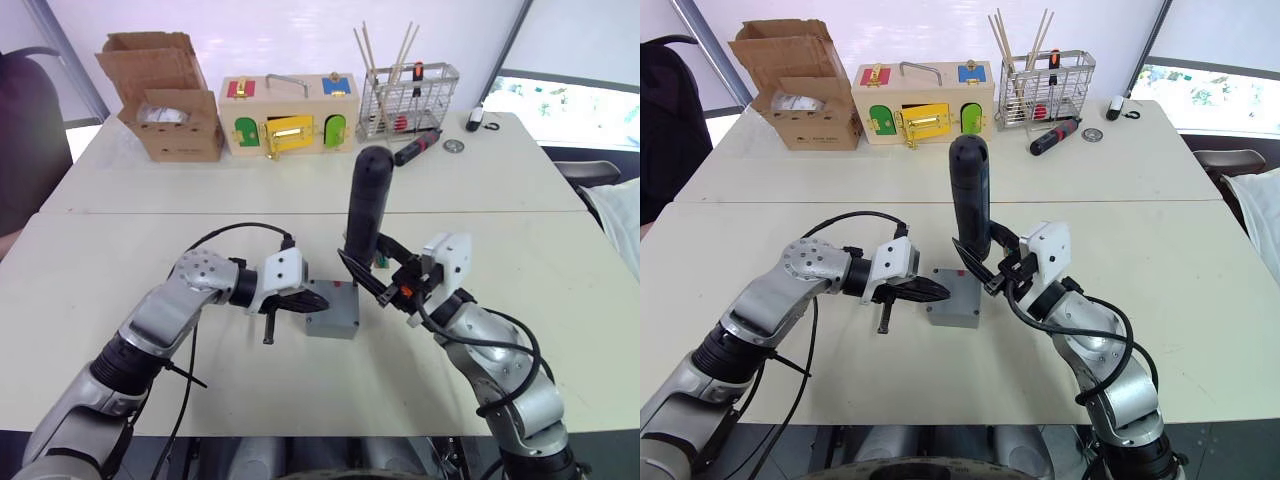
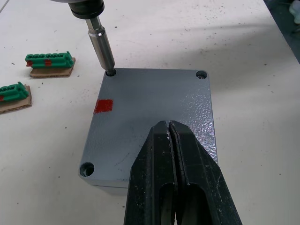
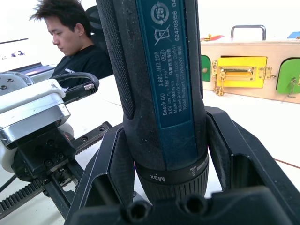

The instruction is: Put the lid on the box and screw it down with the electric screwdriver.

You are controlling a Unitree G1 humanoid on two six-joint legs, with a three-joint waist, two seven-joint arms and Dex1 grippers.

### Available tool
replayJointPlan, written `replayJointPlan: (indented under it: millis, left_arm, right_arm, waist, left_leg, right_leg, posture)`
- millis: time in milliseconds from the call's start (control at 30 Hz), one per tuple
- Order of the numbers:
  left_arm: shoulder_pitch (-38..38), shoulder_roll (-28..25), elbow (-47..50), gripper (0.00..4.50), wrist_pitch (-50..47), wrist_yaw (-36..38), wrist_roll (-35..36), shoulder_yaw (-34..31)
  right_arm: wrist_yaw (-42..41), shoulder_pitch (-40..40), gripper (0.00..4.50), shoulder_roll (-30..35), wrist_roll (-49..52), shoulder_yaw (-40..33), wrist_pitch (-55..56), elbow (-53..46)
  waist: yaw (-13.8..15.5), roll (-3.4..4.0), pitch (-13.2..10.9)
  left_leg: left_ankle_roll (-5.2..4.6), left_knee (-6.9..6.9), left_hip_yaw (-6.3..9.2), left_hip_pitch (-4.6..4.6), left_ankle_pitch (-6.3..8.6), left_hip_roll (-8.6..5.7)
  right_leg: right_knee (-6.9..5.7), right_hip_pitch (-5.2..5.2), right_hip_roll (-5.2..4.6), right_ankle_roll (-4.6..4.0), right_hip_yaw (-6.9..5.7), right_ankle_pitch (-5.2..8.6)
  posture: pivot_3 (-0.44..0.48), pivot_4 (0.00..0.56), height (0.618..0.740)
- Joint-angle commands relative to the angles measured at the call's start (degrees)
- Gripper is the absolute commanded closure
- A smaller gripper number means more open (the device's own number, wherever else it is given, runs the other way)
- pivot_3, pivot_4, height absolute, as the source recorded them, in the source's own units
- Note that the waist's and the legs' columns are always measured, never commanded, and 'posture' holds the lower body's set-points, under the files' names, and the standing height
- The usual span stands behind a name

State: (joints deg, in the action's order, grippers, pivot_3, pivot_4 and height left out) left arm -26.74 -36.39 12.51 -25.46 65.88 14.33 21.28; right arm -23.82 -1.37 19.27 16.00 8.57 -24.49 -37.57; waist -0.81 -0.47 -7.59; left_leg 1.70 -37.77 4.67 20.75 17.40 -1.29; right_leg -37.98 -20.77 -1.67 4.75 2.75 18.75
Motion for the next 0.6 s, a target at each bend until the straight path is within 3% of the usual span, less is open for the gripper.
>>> replayJointPlan:
  millis: [33, 600]
  left_arm:
    - [0.6, -0.6, -0.7, 4.5, -0.5, 0.0, -1.5, 0.9]
    - [0.7, -0.3, -0.8, 4.5, -0.7, -0.1, -1.5, 1.0]
  right_arm:
    - [-0.3, 3.2, 2.66, 1.4, -1.7, 2.3, -3.8, 7.5]
    - [-0.1, 3.1, 2.66, 1.3, -1.4, 2.1, -3.5, 6.9]
  waist:
    - [0.0, 0.01, 0.0]
    - [0.1, -0.05, 0.1]
  left_leg:
    - [0.0, 0.05, 0.0, -0.1, 0.0, 0.0]
    - [0.01, 0.68, 0.01, -0.39, 0.0, 0.01]
  right_leg:
    - [0.04, 0.08, -0.01, 0.0, 0.0, 0.0]
    - [0.61, 0.33, -0.08, -0.04, 0.01, 0.02]
  posture:
    - [0.0, 0.15, 0.74]
    - [0.0, 0.15, 0.74]
